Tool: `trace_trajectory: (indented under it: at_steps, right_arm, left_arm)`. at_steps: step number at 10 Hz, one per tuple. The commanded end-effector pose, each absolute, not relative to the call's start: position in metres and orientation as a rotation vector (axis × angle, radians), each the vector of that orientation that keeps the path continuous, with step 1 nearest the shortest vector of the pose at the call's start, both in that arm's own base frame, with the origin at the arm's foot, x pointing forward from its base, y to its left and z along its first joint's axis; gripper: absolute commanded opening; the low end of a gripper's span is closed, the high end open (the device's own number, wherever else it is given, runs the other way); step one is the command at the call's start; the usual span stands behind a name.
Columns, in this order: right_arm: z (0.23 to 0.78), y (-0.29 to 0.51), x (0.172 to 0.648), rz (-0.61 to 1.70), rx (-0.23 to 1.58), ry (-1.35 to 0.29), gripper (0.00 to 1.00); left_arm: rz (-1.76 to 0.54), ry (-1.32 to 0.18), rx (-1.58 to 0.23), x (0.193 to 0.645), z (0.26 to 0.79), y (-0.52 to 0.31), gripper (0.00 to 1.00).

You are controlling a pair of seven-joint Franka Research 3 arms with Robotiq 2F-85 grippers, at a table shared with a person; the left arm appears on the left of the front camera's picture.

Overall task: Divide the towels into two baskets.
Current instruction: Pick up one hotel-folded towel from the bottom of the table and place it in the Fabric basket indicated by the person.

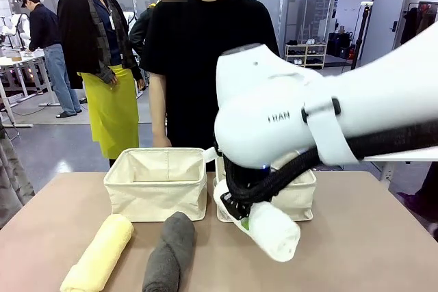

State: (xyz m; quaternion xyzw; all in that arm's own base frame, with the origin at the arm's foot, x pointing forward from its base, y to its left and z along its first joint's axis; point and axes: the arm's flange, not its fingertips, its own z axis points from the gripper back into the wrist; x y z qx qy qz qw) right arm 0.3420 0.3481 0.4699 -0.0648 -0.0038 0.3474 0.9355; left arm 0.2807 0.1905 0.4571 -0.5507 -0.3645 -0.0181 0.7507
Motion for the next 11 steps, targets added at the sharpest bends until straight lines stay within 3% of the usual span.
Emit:
trace_trajectory:
  at_steps: [1,3,8,10,11]
  right_arm:
    - [0.488,0.347,0.359,1.031,-0.141,0.051,0.48]
    - [0.496,0.356,0.366,1.13,-0.154,0.032,0.48]
    - [0.492,0.357,0.366,1.101,-0.121,0.034,0.48]
    - [0.519,0.345,0.393,1.189,-0.238,-0.094,0.48]
    - [0.535,0.336,0.417,1.28,-0.225,-0.078,0.48]
  left_arm:
    - [-0.051,-0.808,-1.213,0.278,0.459,0.191,1.0]
    - [-0.051,-0.808,-1.213,0.278,0.459,0.191,1.0]
    - [-0.051,-0.808,-1.213,0.278,0.459,0.191,1.0]
    - [-0.051,-0.808,-1.213,0.278,0.459,0.191,1.0]
    - [-0.051,-0.808,-1.213,0.278,0.459,0.191,1.0]
